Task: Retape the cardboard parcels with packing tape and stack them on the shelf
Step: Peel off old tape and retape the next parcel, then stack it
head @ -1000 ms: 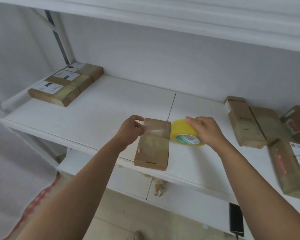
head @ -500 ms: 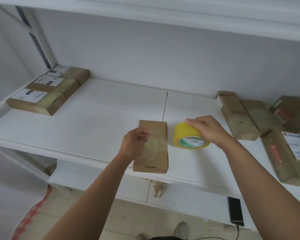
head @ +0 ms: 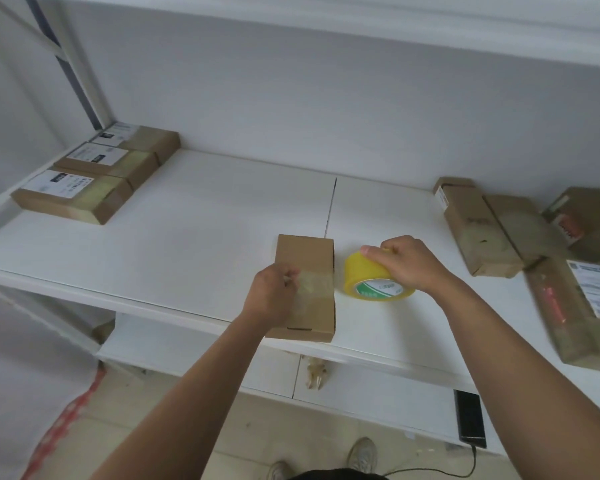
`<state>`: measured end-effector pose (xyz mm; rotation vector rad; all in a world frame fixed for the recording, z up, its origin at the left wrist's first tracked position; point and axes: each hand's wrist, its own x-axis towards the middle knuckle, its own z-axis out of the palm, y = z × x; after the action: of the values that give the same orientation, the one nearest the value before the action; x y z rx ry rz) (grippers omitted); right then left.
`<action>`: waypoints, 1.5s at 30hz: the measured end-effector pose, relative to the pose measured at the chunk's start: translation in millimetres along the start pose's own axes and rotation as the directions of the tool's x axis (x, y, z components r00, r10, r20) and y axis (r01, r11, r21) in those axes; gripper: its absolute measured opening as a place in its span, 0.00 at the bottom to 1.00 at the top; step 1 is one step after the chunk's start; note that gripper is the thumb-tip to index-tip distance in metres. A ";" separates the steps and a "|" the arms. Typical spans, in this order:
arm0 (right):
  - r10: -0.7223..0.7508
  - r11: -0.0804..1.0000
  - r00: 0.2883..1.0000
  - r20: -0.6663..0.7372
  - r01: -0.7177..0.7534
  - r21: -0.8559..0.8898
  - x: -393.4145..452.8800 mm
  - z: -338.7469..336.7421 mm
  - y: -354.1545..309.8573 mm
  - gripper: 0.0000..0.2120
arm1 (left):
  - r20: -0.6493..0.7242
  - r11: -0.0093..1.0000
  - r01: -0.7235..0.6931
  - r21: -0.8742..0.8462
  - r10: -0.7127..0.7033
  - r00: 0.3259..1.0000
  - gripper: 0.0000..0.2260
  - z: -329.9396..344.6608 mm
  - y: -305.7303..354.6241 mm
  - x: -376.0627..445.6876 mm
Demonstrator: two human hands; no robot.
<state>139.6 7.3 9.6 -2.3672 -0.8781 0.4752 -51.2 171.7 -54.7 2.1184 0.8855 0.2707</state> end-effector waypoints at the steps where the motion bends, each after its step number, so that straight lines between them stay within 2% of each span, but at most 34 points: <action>1: -0.002 1.000 1.000 0.006 0.002 -0.005 -0.6 0.1 -1.4 0.27 | 0.001 1.000 0.003 0.009 -0.003 1.000 0.13 0.8 -0.3 0.4; 16: 0.004 0.999 0.999 0.039 -0.002 -0.053 -6.4 6.0 -7.0 0.28 | -0.037 0.984 -0.041 0.175 0.048 0.998 0.16 1.1 5.1 -2.0; 24: 0.017 0.999 0.999 0.042 -0.015 -0.049 -4.0 8.9 -3.3 0.28 | -0.011 0.959 -0.080 0.271 0.086 0.996 0.18 5.5 8.9 -2.3; 29: 0.031 0.997 0.998 0.049 -0.028 -0.074 -3.9 11.0 -1.1 0.28 | -0.002 0.939 -0.053 0.339 0.057 0.998 0.11 2.7 1.7 1.4; 31: 0.034 0.997 0.998 0.048 -0.030 -0.068 -3.7 11.5 -0.5 0.28 | -0.017 0.934 -0.042 0.355 0.051 0.999 0.12 -0.4 -1.3 1.6; 33: 0.028 0.998 0.998 0.051 -0.025 -0.059 -3.0 12.5 0.2 0.28 | -0.033 0.906 -0.084 0.414 0.108 0.994 0.16 -0.3 -3.6 0.0; 35: 0.023 0.999 0.998 0.052 -0.021 -0.044 -1.4 13.6 1.7 0.28 | -0.030 0.844 -0.228 0.485 0.276 0.961 0.19 2.5 -5.2 -3.3; 37: 0.022 0.999 0.998 0.054 -0.020 -0.035 0.3 14.7 3.4 0.27 | 0.024 0.766 -0.379 0.520 0.430 0.902 0.16 7.7 -8.6 -4.7; 38: 0.021 0.999 0.998 0.057 -0.019 -0.036 1.1 15.3 4.1 0.27 | 0.054 0.723 -0.423 0.546 0.473 0.879 0.14 10.7 -10.6 -5.8; 39: 0.020 0.999 0.998 0.060 -0.018 -0.037 1.9 16.0 4.8 0.27 | 0.106 0.709 -0.431 0.558 0.454 0.885 0.13 12.5 -9.1 -9.6; 42: 0.024 0.999 0.998 0.060 -0.022 -0.027 3.4 17.8 7.5 0.27 | 0.190 0.727 -0.338 0.598 0.281 0.941 0.23 23.2 -4.5 -22.3; 45: 0.030 1.000 0.997 0.065 -0.029 -0.011 4.3 19.9 10.5 0.28 | 0.235 0.705 -0.291 0.647 0.179 0.955 0.43 31.8 4.5 -34.3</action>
<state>137.8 11.3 -12.9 -2.3889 -0.8779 0.5643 -59.3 127.6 -68.5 2.9018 0.6672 -0.1249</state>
